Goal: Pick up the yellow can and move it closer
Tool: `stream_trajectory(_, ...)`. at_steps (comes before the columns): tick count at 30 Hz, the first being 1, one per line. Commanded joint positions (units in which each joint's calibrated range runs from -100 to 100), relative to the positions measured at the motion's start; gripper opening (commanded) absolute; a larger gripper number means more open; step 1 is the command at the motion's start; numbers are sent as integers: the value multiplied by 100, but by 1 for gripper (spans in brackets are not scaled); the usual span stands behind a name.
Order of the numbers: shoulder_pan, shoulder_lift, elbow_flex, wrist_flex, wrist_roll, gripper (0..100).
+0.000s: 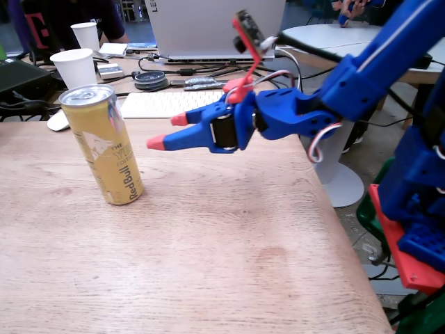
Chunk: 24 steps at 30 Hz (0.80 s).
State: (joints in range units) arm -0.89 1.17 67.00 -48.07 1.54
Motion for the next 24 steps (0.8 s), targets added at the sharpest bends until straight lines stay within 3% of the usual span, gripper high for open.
stream_trajectory(1, -29, 801, -966, -513, -10, 41)
stream_trajectory(5, -503, 887, -1164, -529, -5, 43)
stream_trajectory(10, -1011, 887, -1164, -529, -5, 60)
stream_trajectory(22, -757, 784, -1155, -529, 63, 61)
stream_trajectory(24, -266, 861, -1287, -529, 63, 61)
